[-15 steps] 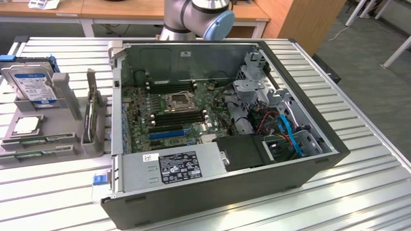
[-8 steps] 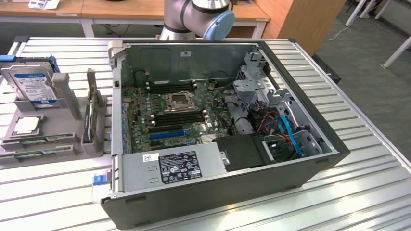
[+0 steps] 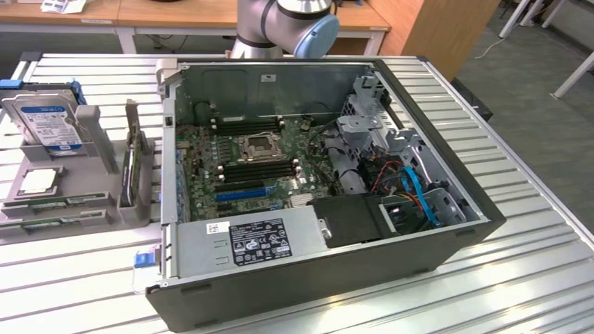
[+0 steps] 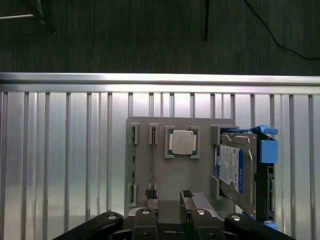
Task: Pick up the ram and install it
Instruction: 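Pick up the ram and move it above insertion slot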
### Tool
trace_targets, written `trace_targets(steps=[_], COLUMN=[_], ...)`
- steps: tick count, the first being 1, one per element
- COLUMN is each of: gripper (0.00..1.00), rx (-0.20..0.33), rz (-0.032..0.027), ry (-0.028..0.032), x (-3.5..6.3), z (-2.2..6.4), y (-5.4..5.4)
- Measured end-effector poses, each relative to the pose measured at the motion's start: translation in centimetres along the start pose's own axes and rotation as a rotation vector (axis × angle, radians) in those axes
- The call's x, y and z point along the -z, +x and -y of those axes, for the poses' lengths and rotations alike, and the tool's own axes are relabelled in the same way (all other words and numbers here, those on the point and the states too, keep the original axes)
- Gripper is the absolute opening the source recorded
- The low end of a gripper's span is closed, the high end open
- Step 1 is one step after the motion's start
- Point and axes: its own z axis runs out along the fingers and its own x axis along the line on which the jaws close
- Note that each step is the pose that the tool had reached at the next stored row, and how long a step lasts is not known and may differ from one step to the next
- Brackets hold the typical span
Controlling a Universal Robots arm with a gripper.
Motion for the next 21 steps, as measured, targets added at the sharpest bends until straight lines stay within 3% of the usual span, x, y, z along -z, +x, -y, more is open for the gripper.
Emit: trace_targets(steps=[1, 5, 21], gripper=[0.31, 0.31, 0.31], rx=[0.000, 0.000, 0.000], rz=[0.0000, 0.0001, 0.0000], ry=[0.0000, 0.0006, 0.0029], x=[0.00, -0.11, -2.97], z=[0.00, 0.01, 0.13], y=[0.0, 0.0, 0.1])
